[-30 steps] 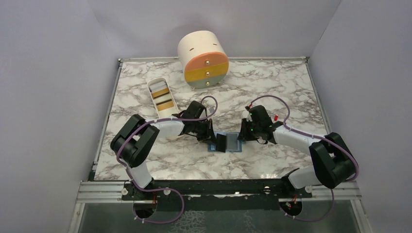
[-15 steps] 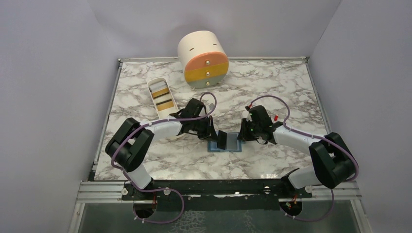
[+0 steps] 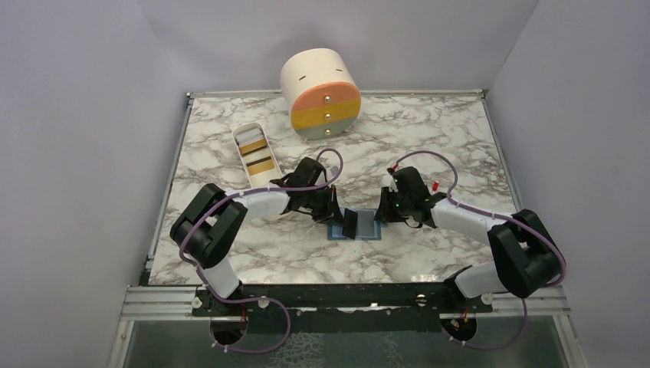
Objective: Put the credit cards into the card holder
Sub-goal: Insert the credit card into the card holder.
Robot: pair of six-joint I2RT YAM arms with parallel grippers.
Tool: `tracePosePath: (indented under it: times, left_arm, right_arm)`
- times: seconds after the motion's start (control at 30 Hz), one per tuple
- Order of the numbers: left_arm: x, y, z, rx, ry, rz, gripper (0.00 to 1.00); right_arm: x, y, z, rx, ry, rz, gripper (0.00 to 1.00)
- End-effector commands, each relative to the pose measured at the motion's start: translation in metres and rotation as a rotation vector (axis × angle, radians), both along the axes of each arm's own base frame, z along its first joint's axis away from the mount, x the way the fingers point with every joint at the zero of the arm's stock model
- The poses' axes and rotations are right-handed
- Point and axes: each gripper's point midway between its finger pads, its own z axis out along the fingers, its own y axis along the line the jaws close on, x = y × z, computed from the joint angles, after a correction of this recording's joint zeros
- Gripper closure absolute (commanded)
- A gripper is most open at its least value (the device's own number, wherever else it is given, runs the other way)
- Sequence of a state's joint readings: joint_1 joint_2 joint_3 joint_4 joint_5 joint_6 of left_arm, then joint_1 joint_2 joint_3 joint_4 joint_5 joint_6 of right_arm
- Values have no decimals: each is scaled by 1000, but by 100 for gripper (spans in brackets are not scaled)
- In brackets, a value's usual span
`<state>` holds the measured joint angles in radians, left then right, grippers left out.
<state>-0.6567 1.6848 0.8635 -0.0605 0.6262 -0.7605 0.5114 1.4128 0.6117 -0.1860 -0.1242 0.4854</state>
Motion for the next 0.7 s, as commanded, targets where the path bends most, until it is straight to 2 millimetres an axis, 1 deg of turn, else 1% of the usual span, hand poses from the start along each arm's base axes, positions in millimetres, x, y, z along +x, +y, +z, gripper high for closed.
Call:
tracePosePath:
  times: [0.0,0.27,0.53,0.67]
  left_arm:
    - [3,-3,-8,17,10,10,100]
    - [2,3,-24,58,41,62,100]
    - [7,-6,-17,-1,44,106,100]
    - [10,-11,-12,-39,40,123,100]
  right_arm:
    - [-13,-5,-10,-18,37,-1,79]
    - [-10,-3,-8,-9,33,0,78]
    - [-15,4,-11,32,53,11,78]
    - [-19,3,-13,36,66,6,78]
